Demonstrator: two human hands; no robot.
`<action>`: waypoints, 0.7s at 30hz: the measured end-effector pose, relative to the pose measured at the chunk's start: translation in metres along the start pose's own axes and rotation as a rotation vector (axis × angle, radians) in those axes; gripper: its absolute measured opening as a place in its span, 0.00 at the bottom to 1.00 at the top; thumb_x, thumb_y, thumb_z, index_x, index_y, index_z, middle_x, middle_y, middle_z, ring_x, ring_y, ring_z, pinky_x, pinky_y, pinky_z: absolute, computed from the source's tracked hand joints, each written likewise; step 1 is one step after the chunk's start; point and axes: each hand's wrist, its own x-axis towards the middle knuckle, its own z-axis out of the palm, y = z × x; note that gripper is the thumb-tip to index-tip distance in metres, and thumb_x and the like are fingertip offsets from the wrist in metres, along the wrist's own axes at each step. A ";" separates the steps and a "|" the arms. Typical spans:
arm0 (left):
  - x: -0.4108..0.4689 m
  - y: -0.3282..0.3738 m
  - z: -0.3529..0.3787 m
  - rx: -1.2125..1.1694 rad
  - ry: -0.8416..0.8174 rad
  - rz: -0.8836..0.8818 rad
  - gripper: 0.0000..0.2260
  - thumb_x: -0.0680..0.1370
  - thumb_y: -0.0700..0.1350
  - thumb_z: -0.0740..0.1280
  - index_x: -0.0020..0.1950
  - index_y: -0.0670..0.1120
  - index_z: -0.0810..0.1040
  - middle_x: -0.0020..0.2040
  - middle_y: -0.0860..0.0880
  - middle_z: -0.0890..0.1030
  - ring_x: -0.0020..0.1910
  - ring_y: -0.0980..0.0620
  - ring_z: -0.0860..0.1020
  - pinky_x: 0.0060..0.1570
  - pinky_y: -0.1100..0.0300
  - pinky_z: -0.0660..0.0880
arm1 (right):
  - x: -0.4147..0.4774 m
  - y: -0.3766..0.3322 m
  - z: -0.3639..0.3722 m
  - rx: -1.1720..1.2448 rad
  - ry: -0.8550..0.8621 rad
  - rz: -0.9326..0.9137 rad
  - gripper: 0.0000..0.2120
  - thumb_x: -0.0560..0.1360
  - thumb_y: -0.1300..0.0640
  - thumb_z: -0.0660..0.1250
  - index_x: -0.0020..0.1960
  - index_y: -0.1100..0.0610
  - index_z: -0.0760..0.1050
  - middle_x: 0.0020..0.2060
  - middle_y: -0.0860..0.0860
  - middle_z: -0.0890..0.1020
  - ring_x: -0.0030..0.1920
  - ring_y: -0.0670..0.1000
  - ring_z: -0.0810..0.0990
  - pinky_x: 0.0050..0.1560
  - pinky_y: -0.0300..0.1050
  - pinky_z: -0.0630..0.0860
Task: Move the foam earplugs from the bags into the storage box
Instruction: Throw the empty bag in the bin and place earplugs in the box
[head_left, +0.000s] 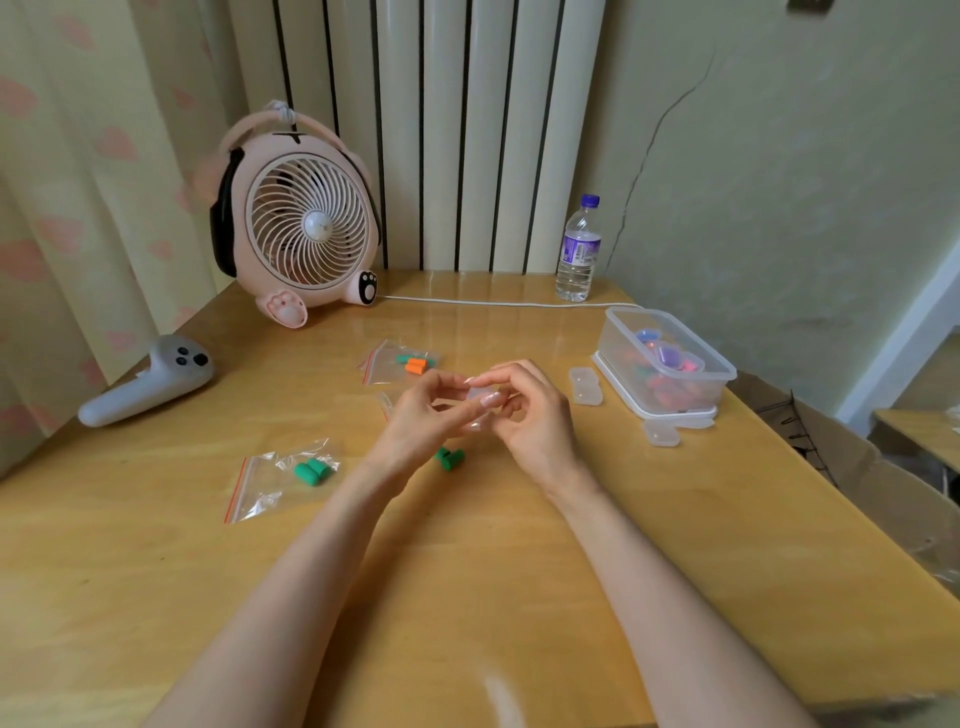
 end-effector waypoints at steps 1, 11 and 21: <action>0.000 0.000 0.001 0.007 0.007 -0.013 0.17 0.71 0.44 0.72 0.55 0.38 0.74 0.46 0.45 0.77 0.40 0.53 0.79 0.40 0.66 0.78 | 0.000 -0.001 0.001 -0.045 -0.008 -0.040 0.19 0.63 0.75 0.69 0.46 0.54 0.79 0.45 0.47 0.78 0.39 0.49 0.77 0.35 0.39 0.72; 0.008 -0.004 -0.019 0.137 0.308 -0.071 0.13 0.64 0.40 0.78 0.43 0.44 0.77 0.38 0.49 0.78 0.36 0.55 0.75 0.39 0.65 0.73 | -0.005 0.005 0.008 -0.105 -0.177 0.179 0.27 0.65 0.67 0.73 0.60 0.51 0.73 0.49 0.48 0.77 0.39 0.44 0.74 0.42 0.35 0.71; 0.015 -0.015 -0.033 0.284 0.395 -0.043 0.16 0.61 0.42 0.80 0.43 0.47 0.77 0.38 0.50 0.80 0.39 0.54 0.77 0.43 0.62 0.75 | -0.008 0.010 0.012 -0.249 -0.355 0.339 0.08 0.63 0.61 0.78 0.40 0.57 0.80 0.39 0.48 0.74 0.35 0.45 0.71 0.39 0.33 0.68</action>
